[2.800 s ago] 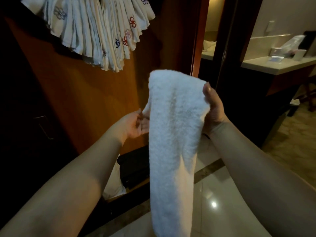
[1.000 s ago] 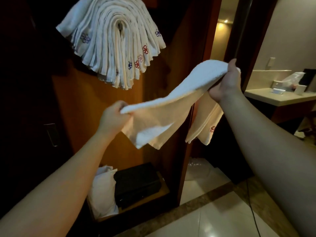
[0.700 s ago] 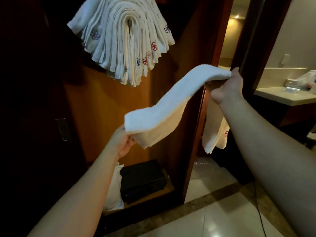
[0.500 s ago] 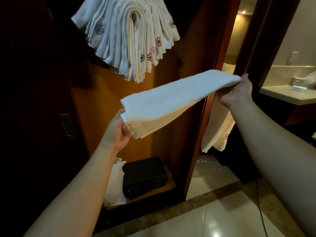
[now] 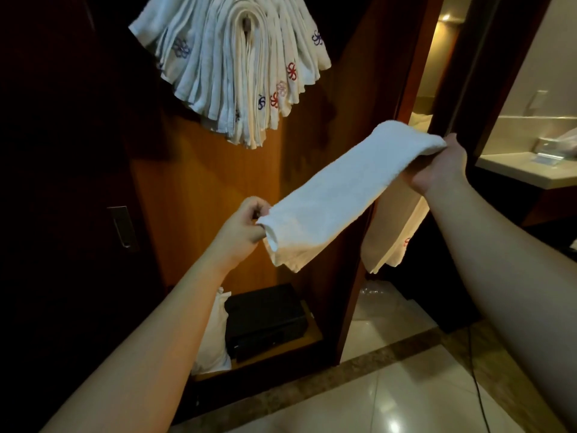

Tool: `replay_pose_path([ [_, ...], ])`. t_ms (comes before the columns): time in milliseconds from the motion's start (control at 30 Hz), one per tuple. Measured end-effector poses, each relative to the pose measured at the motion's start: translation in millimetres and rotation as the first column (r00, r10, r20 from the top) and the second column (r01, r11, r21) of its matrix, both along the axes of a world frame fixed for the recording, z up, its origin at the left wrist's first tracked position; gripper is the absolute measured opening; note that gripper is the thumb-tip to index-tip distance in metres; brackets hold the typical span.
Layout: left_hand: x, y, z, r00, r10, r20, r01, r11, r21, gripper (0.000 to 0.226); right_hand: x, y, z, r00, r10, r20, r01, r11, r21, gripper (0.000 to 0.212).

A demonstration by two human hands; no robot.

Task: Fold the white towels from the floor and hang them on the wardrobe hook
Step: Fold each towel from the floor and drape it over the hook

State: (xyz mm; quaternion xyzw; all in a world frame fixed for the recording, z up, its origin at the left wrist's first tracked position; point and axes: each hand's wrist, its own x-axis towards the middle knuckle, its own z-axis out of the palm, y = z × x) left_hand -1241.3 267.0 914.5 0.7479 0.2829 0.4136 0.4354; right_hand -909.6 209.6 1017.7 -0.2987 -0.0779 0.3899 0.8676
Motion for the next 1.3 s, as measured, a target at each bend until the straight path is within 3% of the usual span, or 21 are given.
replay_pose_path([
  [133,-11,-7,9,0.94,-0.036,0.338,0.042,0.999,-0.011,0.034,11,-1,3,1.0,-0.011,0.014,0.011,1.0,-0.004,0.053],
  [200,-15,-11,15,0.869,-0.086,0.488,0.089,0.996,0.016,0.032,15,-1,-3,1.0,-0.014,0.028,0.015,0.999,-0.032,0.054],
  [267,-13,-19,19,0.801,-0.049,0.596,0.1,0.994,-0.053,0.033,14,1,-10,1.0,-0.018,0.015,0.019,0.998,-0.057,0.053],
  [333,-8,-25,21,0.816,0.094,0.57,0.029,0.979,-0.204,0.032,9,3,-16,1.0,-0.015,0.009,0.016,0.997,-0.072,0.051],
  [400,-6,-29,19,0.902,0.16,0.4,-0.028,0.949,-0.314,0.027,3,5,-20,1.0,0.003,0.012,-0.002,0.997,-0.083,0.05],
  [467,-7,-28,14,0.972,0.164,0.169,-0.114,0.956,-0.269,0.027,0,4,-22,1.0,0.01,0.0,-0.01,0.995,-0.099,0.048],
  [533,-12,-24,10,0.981,0.167,0.095,-0.149,0.973,-0.178,0.03,-2,2,-24,1.0,0.005,-0.01,-0.006,0.994,-0.11,0.046],
  [600,-20,-22,11,0.968,0.071,0.241,-0.03,0.985,-0.171,0.038,-2,1,-27,0.999,-0.026,-0.035,0.021,0.991,-0.131,0.044],
  [667,-29,-21,13,0.904,-0.034,0.426,0.131,0.971,-0.199,0.042,-1,1,-31,0.997,-0.042,-0.066,0.032,0.989,-0.147,0.044],
  [733,-34,-21,12,0.85,-0.099,0.518,0.238,0.948,-0.21,0.042,-2,2,-35,0.997,-0.032,-0.071,0.02,0.987,-0.16,0.044],
  [900,-46,-26,-7,0.808,-0.212,0.55,0.376,0.903,-0.206,0.042,-12,3,-39,0.995,-0.006,-0.097,-0.005,0.994,-0.111,0.042],
  [967,-52,-27,-16,0.798,-0.23,0.556,0.409,0.886,-0.22,0.032,-13,3,-37,0.996,0.005,-0.09,-0.012,0.998,-0.067,0.038],
  [1067,-53,-28,-25,0.779,-0.069,0.623,0.341,0.881,-0.329,0.029,-18,2,-34,0.997,0.048,-0.061,-0.05,0.998,-0.035,0.038],
  [1167,-40,-27,-41,0.831,0.213,0.514,0.109,0.844,-0.526,0.025,-28,3,-29,0.995,0.082,-0.052,-0.084,0.996,-0.031,0.039],
  [1200,-36,-28,-47,0.824,0.257,0.505,0.097,0.814,-0.573,0.012,-32,4,-27,0.995,0.086,-0.047,-0.087,0.996,-0.03,0.04],
  [1233,-33,-28,-50,0.812,0.286,0.508,0.108,0.782,-0.614,0.013,-35,4,-23,0.995,0.088,-0.041,-0.089,0.996,-0.016,0.04],
  [1300,-30,-24,-61,0.801,0.326,0.503,0.187,0.661,-0.727,0.052,-41,4,-14,0.997,0.079,-0.02,-0.078,0.996,0.036,0.04],
])
